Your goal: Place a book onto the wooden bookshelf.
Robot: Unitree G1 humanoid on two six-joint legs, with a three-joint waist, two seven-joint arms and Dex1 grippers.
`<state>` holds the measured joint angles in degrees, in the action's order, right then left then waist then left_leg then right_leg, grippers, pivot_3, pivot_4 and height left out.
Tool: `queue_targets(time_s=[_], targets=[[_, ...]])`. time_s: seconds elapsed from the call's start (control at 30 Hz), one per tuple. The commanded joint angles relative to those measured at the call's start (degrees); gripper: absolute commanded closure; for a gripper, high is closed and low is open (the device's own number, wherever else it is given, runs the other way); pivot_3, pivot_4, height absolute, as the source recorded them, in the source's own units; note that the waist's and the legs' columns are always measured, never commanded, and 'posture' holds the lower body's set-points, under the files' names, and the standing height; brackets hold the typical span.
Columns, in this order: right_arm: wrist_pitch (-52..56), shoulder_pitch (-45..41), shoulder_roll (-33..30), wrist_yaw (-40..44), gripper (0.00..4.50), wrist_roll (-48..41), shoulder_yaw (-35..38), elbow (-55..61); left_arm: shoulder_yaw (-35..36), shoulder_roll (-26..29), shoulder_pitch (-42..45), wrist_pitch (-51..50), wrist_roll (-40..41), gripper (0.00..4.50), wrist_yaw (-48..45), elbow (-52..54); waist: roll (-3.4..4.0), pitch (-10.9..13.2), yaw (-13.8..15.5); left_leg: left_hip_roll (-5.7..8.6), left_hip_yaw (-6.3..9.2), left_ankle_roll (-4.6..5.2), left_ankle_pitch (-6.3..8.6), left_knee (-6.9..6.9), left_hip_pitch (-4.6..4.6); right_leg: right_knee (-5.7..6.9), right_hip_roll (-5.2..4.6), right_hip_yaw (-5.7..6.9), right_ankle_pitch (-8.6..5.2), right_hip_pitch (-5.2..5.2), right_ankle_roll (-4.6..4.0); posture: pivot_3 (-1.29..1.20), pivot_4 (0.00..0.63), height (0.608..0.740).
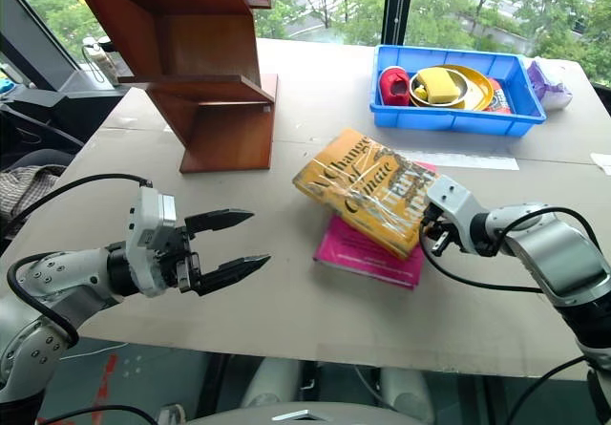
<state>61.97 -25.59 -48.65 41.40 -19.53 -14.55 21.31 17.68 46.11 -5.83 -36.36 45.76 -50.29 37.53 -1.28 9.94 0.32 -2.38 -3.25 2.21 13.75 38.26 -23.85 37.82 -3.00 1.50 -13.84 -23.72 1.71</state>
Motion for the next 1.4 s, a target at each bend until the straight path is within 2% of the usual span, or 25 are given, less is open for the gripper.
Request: queue_targets(time_s=[0.03,0.17,0.27,0.33,0.47,0.5,0.53,0.57,0.6,0.63,0.73,0.8,0.93,1.07,1.4], targets=[[-1.29,-2.27,2.21,-1.04,4.46,1.3,-0.73,-0.25,1.87,0.07,-0.53,0.58,1.25,0.0,0.45,1.52,0.0,0.0,0.11,0.0,0.01,0.0,0.0,0.0,0.0,0.0,0.0,0.01,0.0,0.0,0.0,0.0,0.15,0.74],[-2.97,-2.3,4.63,-2.53,4.46,2.29,0.79,-0.61,2.54,-0.55,-1.48,-0.79,2.34,0.0,2.46,0.55,0.01,0.01,0.23,0.01,-0.01,0.0,0.0,0.0,-0.02,-0.01,-0.01,0.0,0.0,0.0,-0.01,0.0,0.15,0.74],[-9.68,3.87,4.22,-1.23,4.46,-0.3,9.58,3.57,3.8,-2.63,-1.12,-2.55,4.32,0.0,6.26,-2.21,0.01,0.01,0.8,0.03,0.04,0.0,0.0,-0.01,-0.04,-0.02,-0.05,0.04,0.0,0.01,-0.01,0.0,0.15,0.74],[-11.9,10.97,1.24,3.56,4.46,-4.22,17.94,8.44,3.89,-4.25,0.58,-4.44,4.97,0.0,9.69,-5.47,0.02,0.01,1.1,0.05,0.06,0.0,0.0,-0.01,-0.09,-0.04,-0.06,0.06,0.0,0.0,0.0,0.0,0.15,0.74],[-13.73,23.2,-0.86,11.99,3.49,-14.18,35.9,18.34,3.98,-5.54,6.03,-12.18,11.1,0.0,14.76,-12.18,-0.02,0.02,1.07,0.08,0.14,0.02,0.01,0.01,-0.11,-0.03,-0.06,0.12,0.04,0.05,0.14,0.0,0.15,0.74],[-14.95,24.91,-0.25,13.56,2.88,-16.98,39.74,20.03,3.94,-5.81,7.36,-13.92,12.89,0.0,15.59,-13.45,-0.03,0.02,0.92,0.06,0.19,0.02,0.01,0.01,-0.08,-0.03,-0.03,0.15,0.03,0.11,0.15,0.0,0.15,0.74],[-17.21,26.52,0.49,15.33,2.47,-18.94,43.32,21.66,4.15,-6.26,9.06,-16.61,16.25,0.0,16.96,-15.35,-0.03,0.03,0.78,0.05,0.21,0.02,0.01,0.02,-0.04,-0.02,-0.02,0.19,-0.01,0.14,0.2,0.0,0.15,0.74],[-18.61,27.93,1.07,16.35,2.32,-20.45,46.3,22.59,3.97,-6.27,10.52,-19.32,18.49,0.0,18.18,-16.89,-0.03,0.03,0.52,0.04,0.23,0.02,0.01,0.02,-0.03,-0.01,-0.02,0.19,-0.09,0.14,0.29,0.0,0.15,0.74],[-20.49,29.38,2.01,17.81,1.79,-22.54,49.6,23.3,3.73,-6.96,12.0,-20.82,20.15,0.0,19.06,-18.42,-0.04,0.02,0.44,0.03,0.25,0.01,0.01,0.03,0.02,0.03,0.0,0.19,-0.11,0.16,0.31,0.0,0.15,0.74],[-20.6,30.39,2.51,17.89,1.48,-24.77,52.01,23.71,3.69,-7.53,13.34,-22.27,21.56,0.0,20.2,-20.06,-0.04,0.02,0.37,0.02,0.27,0.01,0.0,0.04,0.05,0.04,0.04,0.19,-0.11,0.2,0.33,0.0,0.15,0.74],[-21.52,33.6,4.26,17.27,0.12,-29.67,58.18,23.29,4.07,-11.63,18.18,-27.3,27.51,0.0,27.84,-27.79,-0.09,-0.01,0.43,0.03,0.27,0.01,0.0,0.06,0.08,0.06,0.04,0.17,-0.08,0.23,0.38,0.0,0.15,0.74],[-22.97,36.44,4.2,18.0,0.04,-29.37,59.49,23.81,4.6,-15.07,20.94,-29.21,31.95,0.0,32.51,-32.74,-0.09,-0.01,0.51,0.07,0.28,0.01,0.0,0.08,0.06,0.06,0.01,0.16,-0.04,0.25,0.36,0.0,0.15,0.74],[-26.31,38.71,4.48,17.58,0.04,-29.19,59.0,23.41,4.77,-23.57,25.75,-29.46,35.93,0.0,40.79,-41.94,-0.14,-0.01,0.52,0.13,0.3,0.01,0.0,0.09,0.02,0.06,-0.02,0.15,0.1,0.25,0.24,0.0,0.15,0.74],[-28.65,39.15,4.19,16.01,0.04,-28.23,57.88,22.42,3.71,-30.0,28.93,-29.35,35.91,0.0,44.73,-45.28,-0.19,-0.02,0.55,0.19,0.32,0.02,0.0,0.11,0.02,0.06,-0.01,0.16,0.11,0.28,0.24,0.0,0.15,0.74],[-30.44,41.89,4.06,12.32,0.04,-29.09,57.58,25.34,2.59,-40.95,33.93,-20.0,26.9,0.0,45.65,-53.91,-0.16,-0.1,0.96,0.27,0.36,0.02,-0.01,0.13,0.04,0.06,-0.01,0.2,0.07,0.32,0.15,0.0,0.15,0.74]])
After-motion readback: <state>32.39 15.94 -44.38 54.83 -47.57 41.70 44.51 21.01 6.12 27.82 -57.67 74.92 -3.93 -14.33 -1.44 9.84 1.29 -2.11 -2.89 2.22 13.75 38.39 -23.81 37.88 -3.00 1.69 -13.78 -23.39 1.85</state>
